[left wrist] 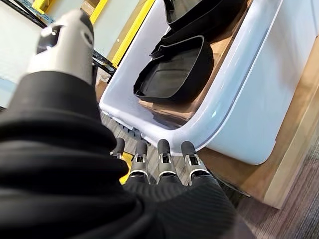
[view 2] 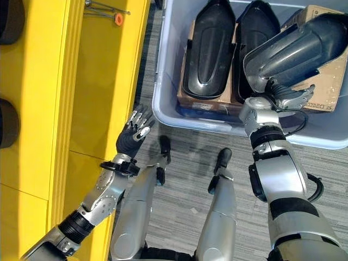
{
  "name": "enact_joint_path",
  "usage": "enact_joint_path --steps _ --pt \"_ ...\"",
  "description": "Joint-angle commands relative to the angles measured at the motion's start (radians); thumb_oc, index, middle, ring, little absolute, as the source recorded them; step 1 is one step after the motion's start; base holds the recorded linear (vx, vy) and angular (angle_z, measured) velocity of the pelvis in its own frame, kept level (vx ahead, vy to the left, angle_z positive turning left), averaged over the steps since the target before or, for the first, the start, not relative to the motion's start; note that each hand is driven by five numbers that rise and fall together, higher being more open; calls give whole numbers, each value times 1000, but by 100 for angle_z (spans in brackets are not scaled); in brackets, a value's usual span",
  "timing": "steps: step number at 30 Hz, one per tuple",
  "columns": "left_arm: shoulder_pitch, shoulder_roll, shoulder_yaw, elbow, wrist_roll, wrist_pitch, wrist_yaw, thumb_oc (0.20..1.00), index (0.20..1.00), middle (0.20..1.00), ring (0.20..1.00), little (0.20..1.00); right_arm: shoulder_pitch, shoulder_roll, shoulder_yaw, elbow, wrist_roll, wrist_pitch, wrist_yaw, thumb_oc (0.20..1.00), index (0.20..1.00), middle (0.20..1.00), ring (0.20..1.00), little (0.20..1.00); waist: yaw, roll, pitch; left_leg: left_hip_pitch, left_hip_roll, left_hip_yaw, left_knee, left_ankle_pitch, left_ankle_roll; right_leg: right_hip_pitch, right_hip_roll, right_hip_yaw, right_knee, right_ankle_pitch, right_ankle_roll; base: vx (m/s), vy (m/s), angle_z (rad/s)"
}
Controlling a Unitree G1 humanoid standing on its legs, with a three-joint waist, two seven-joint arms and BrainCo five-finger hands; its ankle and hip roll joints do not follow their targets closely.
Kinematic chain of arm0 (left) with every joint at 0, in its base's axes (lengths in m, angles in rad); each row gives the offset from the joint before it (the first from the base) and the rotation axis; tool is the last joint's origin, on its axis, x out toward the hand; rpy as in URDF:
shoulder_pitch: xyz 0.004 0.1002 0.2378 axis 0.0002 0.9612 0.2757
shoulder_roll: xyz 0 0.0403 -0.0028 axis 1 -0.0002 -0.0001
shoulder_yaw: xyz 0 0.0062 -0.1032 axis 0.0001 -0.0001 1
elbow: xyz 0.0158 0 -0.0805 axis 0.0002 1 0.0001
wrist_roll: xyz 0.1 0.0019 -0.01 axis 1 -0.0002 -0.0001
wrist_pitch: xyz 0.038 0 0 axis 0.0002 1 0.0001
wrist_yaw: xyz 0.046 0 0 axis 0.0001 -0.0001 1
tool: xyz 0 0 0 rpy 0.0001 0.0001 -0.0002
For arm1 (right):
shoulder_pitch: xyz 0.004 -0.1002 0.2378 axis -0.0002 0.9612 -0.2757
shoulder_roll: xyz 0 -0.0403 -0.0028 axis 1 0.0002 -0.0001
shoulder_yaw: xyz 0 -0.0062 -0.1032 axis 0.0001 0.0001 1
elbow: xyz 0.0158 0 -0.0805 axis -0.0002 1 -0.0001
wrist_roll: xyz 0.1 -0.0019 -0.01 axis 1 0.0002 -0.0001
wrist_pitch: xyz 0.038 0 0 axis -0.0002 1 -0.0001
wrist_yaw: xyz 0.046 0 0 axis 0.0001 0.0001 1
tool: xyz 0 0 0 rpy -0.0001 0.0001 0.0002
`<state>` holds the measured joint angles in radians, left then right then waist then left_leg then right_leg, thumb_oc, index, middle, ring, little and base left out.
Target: Move parts from the plastic box to the shelf.
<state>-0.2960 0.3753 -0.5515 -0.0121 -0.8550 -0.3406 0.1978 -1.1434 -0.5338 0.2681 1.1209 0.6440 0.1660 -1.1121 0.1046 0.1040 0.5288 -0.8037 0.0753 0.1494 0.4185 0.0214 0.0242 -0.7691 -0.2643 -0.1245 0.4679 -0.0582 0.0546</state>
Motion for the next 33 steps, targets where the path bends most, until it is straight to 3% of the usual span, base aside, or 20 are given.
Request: enact_joint_path --steps 1,3,4,5,11,21,24,27,33 --pt "16 -13 -5 -102 -22 -53 -19 1000 1000 1000 1000 1000 137 20 -37 75 170 120 125 1000 1000 1000 1000 1000 30 69 -9 -5 -46 -4 16 -127 -5 -25 59 -58 202 -164 -26 9 6 12" --pt "14 -12 -3 -95 -21 -54 -22 1000 1000 1000 1000 1000 146 19 -42 97 191 120 153 1000 1000 1000 1000 1000 33 68 -9 -17 -44 -8 23 -127 -5 -33 57 -61 205 -164 -26 6 -4 6" --pt "14 -12 -3 -93 -21 -56 -24 1000 1000 1000 1000 1000 149 19 -43 102 192 121 165 846 846 846 846 846 34 67 -9 -20 -44 -8 24 -127 -5 -35 57 -62 206 -163 -26 4 -22 7" --pt "12 -9 0 -86 -25 -65 -30 1000 1000 1000 1000 1000 165 17 -42 124 172 142 237 200 200 200 200 200 37 63 -9 -36 -42 -14 32 -129 -3 -47 55 -66 214 -165 -27 6 -24 7" --pt "16 -11 1 -61 -25 -85 -40 1000 1000 1000 1000 1000 200 20 -33 164 158 161 305 200 200 200 200 200 41 59 -9 -75 -34 -21 66 -137 -1 -84 45 -70 249 -171 -31 8 -19 4" --pt "27 -15 10 -18 -17 -107 -91 1000 1000 1000 1000 1000 249 30 -41 183 41 103 332 200 200 200 200 200 31 61 -9 -84 -20 -17 87 -143 -4 -100 42 -62 269 -173 -31 -10 -39 -2" --pt "33 -15 9 -12 -10 -115 -107 1000 1000 1000 1000 1000 253 25 -31 174 -57 49 283 200 200 200 200 200 28 61 -9 -63 -18 -13 74 -140 -5 -83 44 -62 256 -169 -30 -20 -60 -2" --pt "42 1 7 -15 -6 -127 -123 1000 1000 1000 1000 1000 249 13 -31 121 -217 -93 197 200 200 200 200 200 20 57 -9 -2 -14 -2 38 -136 -9 -23 49 -64 208 -157 -22 -30 -107 -6" --pt "65 15 21 -17 -1 -131 -151 1000 1000 1000 1000 1000 219 0 16 -5 -433 -127 74 200 200 200 200 200 6 49 -9 123 0 27 -38 -119 -19 90 59 -71 125 -142 -11 -21 -76 -17"
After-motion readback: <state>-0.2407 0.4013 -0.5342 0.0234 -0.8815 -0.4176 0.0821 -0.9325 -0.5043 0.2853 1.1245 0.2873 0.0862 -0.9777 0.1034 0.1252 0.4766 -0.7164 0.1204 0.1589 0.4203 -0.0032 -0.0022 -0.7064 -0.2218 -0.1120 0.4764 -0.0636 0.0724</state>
